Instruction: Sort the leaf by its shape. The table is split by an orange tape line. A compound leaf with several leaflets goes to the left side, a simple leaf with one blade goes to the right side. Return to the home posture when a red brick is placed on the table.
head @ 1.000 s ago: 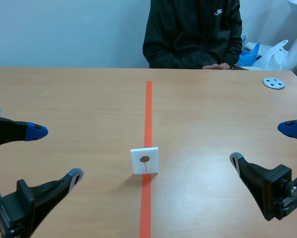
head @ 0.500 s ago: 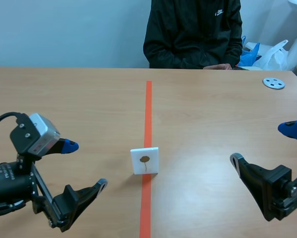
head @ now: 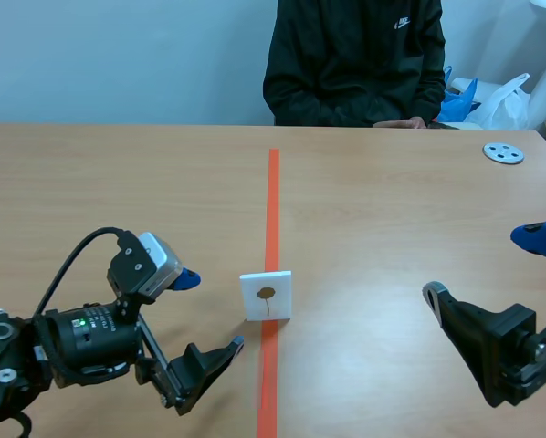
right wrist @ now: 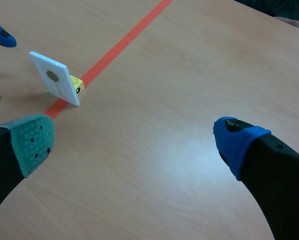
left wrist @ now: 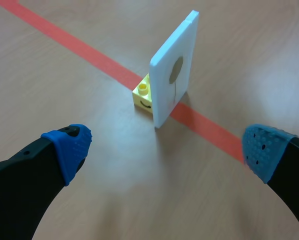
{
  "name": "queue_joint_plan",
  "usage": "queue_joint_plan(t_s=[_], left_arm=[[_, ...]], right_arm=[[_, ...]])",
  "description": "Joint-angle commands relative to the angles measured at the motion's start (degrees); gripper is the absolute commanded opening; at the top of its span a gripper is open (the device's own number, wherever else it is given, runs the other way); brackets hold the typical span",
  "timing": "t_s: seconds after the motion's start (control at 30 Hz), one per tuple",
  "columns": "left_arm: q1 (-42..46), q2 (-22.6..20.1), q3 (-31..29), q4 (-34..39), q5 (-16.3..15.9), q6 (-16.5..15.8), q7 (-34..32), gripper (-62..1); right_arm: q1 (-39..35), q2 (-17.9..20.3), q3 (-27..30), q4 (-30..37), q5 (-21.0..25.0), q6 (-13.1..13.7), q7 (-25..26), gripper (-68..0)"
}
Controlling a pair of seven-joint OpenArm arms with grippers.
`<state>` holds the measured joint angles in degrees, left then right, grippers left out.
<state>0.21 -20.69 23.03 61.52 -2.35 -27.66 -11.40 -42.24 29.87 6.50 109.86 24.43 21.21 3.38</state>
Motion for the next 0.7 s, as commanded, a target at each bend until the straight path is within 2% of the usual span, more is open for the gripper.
queue_joint_plan(t_s=[0.0,0.07,0.3,0.67], left_arm=[[-1.29,0.87,0.68,-0.2,0.44,0.07,-2.21,1.4],[-2.71,1.75,2.12,-2.64,1.77,0.59,-3.96,1.4],[-6.62,3.89,6.21,-8.59,1.79,5.07,-6.16,1.4],[-9.29,4.35,10.49,-11.13,1.86,5.7,-10.19,1.4]], right_arm=[[0.48,0.11,0.57,0.55,0.35,-0.24,0.81,0.4],[0.48,0.11,0.57,0.55,0.35,-0.24,0.81,0.4],[0.48,0.11,0.57,0.55,0.13,-0.24,0.79,0.4],[0.48,0.09,0.57,0.55,0.13,-0.24,0.81,0.4]])
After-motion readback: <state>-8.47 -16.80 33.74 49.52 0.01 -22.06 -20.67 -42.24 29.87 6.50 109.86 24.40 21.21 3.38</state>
